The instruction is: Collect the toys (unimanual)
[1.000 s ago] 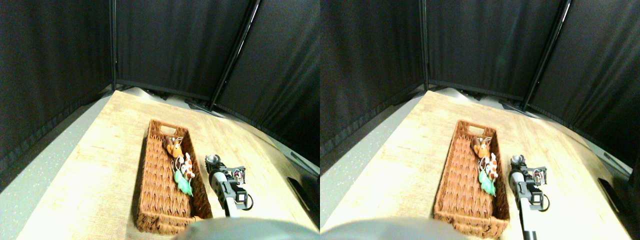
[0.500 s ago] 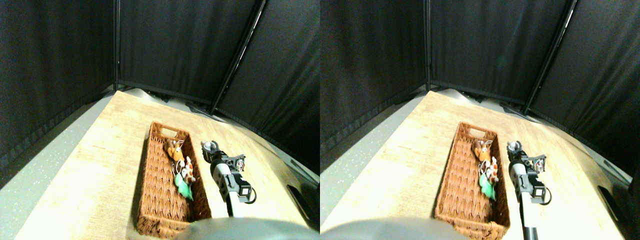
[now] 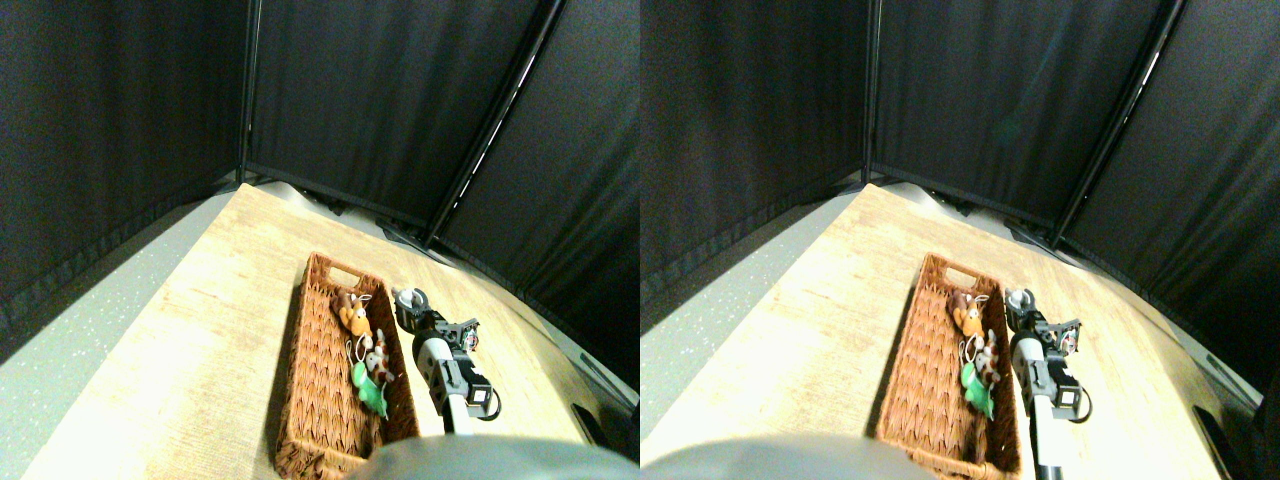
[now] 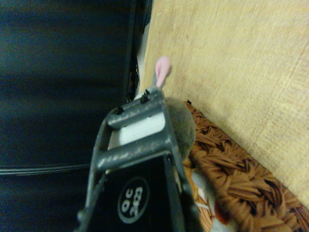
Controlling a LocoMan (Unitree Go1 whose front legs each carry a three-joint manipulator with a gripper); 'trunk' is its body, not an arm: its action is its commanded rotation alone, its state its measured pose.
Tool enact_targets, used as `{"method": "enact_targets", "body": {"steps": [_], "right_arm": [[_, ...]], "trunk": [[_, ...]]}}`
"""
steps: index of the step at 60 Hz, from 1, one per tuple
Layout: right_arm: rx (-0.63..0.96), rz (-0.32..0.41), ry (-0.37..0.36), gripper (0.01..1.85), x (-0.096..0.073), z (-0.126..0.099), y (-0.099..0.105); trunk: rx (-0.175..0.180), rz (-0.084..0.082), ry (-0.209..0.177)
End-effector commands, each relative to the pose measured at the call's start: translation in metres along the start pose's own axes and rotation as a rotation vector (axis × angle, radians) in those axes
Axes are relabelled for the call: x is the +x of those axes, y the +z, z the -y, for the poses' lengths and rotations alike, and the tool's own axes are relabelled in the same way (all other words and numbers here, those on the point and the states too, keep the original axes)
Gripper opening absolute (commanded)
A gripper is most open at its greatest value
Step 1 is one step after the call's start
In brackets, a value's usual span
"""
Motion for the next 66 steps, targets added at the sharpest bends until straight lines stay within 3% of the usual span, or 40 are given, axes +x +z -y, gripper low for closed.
{"method": "enact_targets", "body": {"steps": [1,18,25,37,66], "right_arm": [[0.005,0.034,0.055,0.06,0.000,-0.011,0.002],[-0.005,0.010,0.090,0.06,-0.003,-0.033,-0.006],[0.025,-0.054,0.130,0.06,-0.003,-0.041,-0.009],[0.004,-0.049,0.120,0.06,-0.002,-0.042,-0.016],[0.030,-0.118,0.117,0.06,-0.008,-0.047,-0.037]], "trunk": [[-0.010,0.018,0.016],[-0.024,0.033,0.028],[-0.027,0.039,0.038],[-0.039,0.041,0.051],[-0.096,0.044,0.080]]}}
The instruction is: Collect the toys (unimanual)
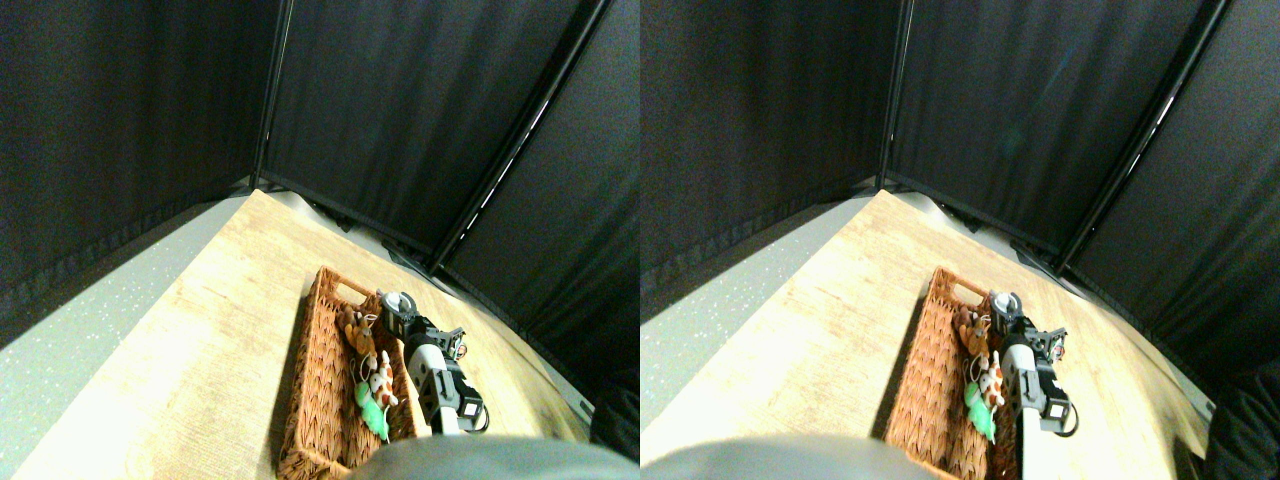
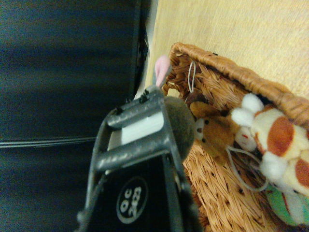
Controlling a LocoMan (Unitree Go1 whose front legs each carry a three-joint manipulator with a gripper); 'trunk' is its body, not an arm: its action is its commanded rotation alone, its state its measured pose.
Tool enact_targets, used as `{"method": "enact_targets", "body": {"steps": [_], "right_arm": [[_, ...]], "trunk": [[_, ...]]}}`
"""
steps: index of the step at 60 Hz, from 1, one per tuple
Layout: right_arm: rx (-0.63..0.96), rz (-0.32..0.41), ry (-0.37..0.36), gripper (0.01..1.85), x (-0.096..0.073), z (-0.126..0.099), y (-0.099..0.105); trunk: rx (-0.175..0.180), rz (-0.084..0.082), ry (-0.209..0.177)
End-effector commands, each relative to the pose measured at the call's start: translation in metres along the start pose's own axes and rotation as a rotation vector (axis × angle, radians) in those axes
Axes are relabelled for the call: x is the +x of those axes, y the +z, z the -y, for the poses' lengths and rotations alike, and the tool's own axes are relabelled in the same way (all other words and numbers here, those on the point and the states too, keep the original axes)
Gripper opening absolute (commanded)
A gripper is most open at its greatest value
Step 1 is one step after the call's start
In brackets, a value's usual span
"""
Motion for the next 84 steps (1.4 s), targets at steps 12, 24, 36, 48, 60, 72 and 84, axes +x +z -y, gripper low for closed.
{"method": "enact_targets", "body": {"steps": [12,24,36,48,60,72,84], "right_arm": [[-0.036,0.010,0.006,0.06,0.001,-0.009,-0.007],[-0.007,-0.005,-0.010,0.06,0.005,-0.008,-0.012],[-0.006,-0.005,-0.010,0.18,0.007,-0.005,-0.009],[-0.038,-0.059,-0.040,1.47,0.007,-0.002,-0.002],[-0.042,-0.013,-0.037,1.27,0.007,0.002,0.007],[-0.012,0.110,-0.058,0.94,0.004,0.015,0.040],[0.021,0.223,-0.090,0.83,-0.009,0.033,0.067]], "trunk": [[-0.035,0.006,0.039],[-0.036,0.004,0.045],[-0.026,0.002,0.035],[-0.011,-0.001,0.024],[0.013,-0.004,0.004],[0.066,-0.018,-0.038],[0.118,-0.042,-0.088]]}}
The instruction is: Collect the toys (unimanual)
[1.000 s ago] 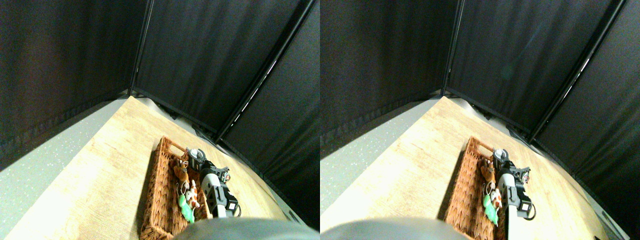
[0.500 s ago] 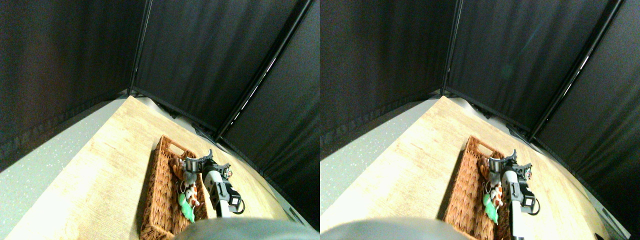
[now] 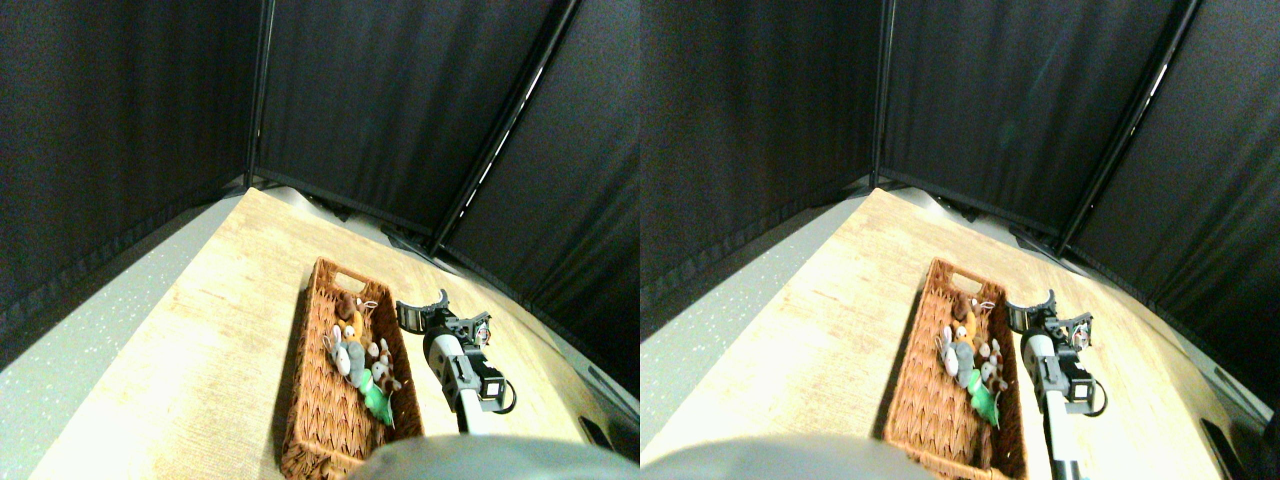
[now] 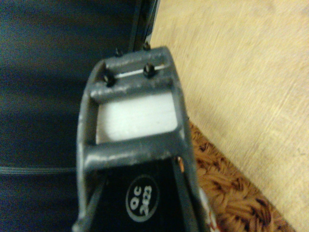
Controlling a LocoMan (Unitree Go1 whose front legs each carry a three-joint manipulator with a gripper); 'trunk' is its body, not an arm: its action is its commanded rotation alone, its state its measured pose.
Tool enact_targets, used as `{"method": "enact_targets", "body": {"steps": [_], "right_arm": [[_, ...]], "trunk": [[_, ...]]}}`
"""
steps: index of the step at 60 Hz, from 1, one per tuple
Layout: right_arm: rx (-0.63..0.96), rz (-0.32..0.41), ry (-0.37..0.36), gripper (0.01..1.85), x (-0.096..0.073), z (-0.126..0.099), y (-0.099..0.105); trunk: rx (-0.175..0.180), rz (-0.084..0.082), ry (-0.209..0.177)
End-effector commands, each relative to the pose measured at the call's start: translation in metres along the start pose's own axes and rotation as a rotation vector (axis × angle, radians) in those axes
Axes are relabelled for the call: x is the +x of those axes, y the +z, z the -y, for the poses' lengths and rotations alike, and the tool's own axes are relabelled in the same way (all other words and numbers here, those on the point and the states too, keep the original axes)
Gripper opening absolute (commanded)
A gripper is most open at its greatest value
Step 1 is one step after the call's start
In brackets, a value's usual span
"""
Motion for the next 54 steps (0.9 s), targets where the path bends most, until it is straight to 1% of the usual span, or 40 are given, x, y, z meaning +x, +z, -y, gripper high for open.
{"method": "enact_targets", "body": {"steps": [1,2,4,6,8,10,12,14,17,23,24,25,33,38,41,42,44,45,47,50,51,54], "right_arm": [[-0.001,0.041,0.036,0.85,-0.005,-0.006,0.016],[-0.001,0.041,0.036,0.87,-0.005,-0.006,0.016],[-0.034,0.068,0.029,0.87,-0.010,-0.003,0.024],[-0.044,0.078,0.027,0.87,-0.011,-0.002,0.026],[-0.020,0.096,0.016,0.88,-0.014,0.002,0.033],[-0.004,0.105,0.018,0.85,-0.017,0.007,0.039],[-0.003,0.108,0.018,0.85,-0.018,0.008,0.041],[0.013,0.123,0.011,0.81,-0.021,0.013,0.047],[0.012,0.142,0.007,0.82,-0.027,0.019,0.052],[-0.012,0.148,-0.001,0.84,-0.037,0.031,0.059],[-0.012,0.148,-0.001,0.84,-0.037,0.031,0.059],[0.009,0.150,-0.013,0.85,-0.040,0.035,0.060],[-0.001,0.167,-0.021,0.90,-0.050,0.051,0.063],[0.005,0.171,-0.023,0.89,-0.053,0.058,0.064],[0.046,0.178,-0.043,0.88,-0.057,0.063,0.065],[0.047,0.180,-0.046,0.88,-0.058,0.064,0.065],[0.039,0.177,-0.044,0.89,-0.059,0.066,0.066],[0.054,0.180,-0.053,0.88,-0.063,0.071,0.066],[0.039,0.175,-0.050,0.90,-0.065,0.074,0.067],[0.037,0.172,-0.057,0.89,-0.069,0.077,0.067],[0.034,0.164,-0.060,0.89,-0.071,0.079,0.067],[0.047,0.163,-0.077,0.90,-0.074,0.082,0.068]], "trunk": [[0.029,-0.008,-0.042],[0.032,-0.009,-0.044],[0.040,-0.013,-0.054],[0.050,-0.018,-0.063],[0.058,-0.022,-0.071],[0.068,-0.026,-0.081],[0.073,-0.029,-0.085],[0.080,-0.034,-0.092],[0.090,-0.041,-0.102],[0.105,-0.055,-0.121],[0.106,-0.057,-0.122],[0.108,-0.058,-0.126],[0.124,-0.073,-0.141],[0.128,-0.078,-0.146],[0.131,-0.082,-0.150],[0.132,-0.085,-0.152],[0.132,-0.085,-0.152],[0.133,-0.090,-0.156],[0.133,-0.090,-0.156],[0.133,-0.090,-0.156],[0.136,-0.095,-0.162],[0.138,-0.097,-0.166]]}}
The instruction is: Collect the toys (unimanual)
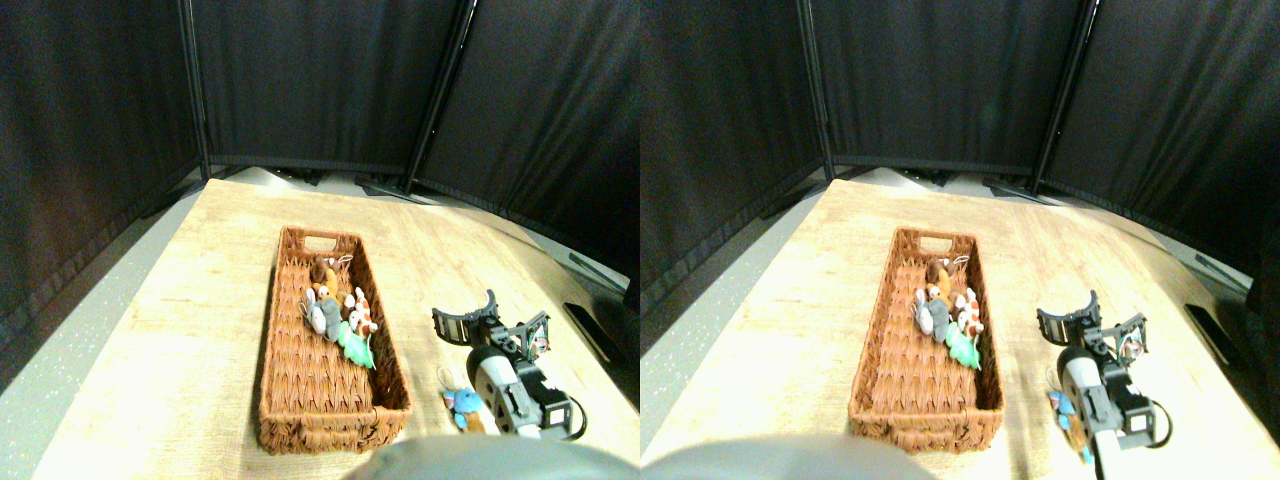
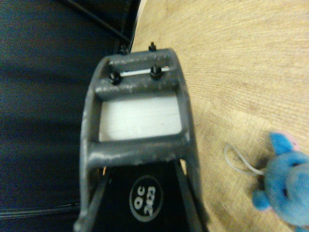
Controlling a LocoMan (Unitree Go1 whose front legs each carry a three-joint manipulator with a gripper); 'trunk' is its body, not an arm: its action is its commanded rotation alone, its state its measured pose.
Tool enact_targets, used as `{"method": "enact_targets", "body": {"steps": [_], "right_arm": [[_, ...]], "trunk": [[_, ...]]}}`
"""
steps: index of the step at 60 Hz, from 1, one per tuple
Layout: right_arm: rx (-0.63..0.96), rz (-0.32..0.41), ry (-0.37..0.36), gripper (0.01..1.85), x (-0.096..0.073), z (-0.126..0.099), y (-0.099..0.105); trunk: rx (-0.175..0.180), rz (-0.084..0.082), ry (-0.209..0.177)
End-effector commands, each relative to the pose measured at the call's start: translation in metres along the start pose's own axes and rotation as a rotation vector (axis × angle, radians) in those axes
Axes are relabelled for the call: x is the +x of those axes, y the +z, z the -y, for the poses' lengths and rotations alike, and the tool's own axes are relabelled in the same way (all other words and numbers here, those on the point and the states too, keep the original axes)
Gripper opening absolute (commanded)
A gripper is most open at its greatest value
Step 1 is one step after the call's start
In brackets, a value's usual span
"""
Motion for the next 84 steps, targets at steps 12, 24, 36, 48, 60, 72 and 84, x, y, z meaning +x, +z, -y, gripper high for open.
{"method": "enact_targets", "body": {"steps": [12,24,36,48,60,72,84], "right_arm": [[0.052,0.030,-0.007,0.90,-0.024,0.014,0.014],[0.087,0.039,-0.024,0.94,-0.037,0.027,0.019],[0.150,-0.010,-0.075,0.93,-0.048,0.040,0.013],[0.176,-0.060,-0.122,0.98,-0.051,0.052,-0.002],[0.204,-0.085,-0.164,0.90,-0.045,0.062,-0.010],[0.234,-0.108,-0.217,0.95,-0.038,0.079,-0.017],[0.270,-0.098,-0.272,0.97,-0.034,0.083,-0.022]], "trunk": [[0.010,-0.022,-0.025],[0.016,-0.024,-0.033],[0.006,-0.023,-0.038],[-0.010,-0.019,-0.028],[-0.024,-0.018,-0.018],[-0.031,-0.021,-0.011],[-0.031,-0.025,-0.010]]}}
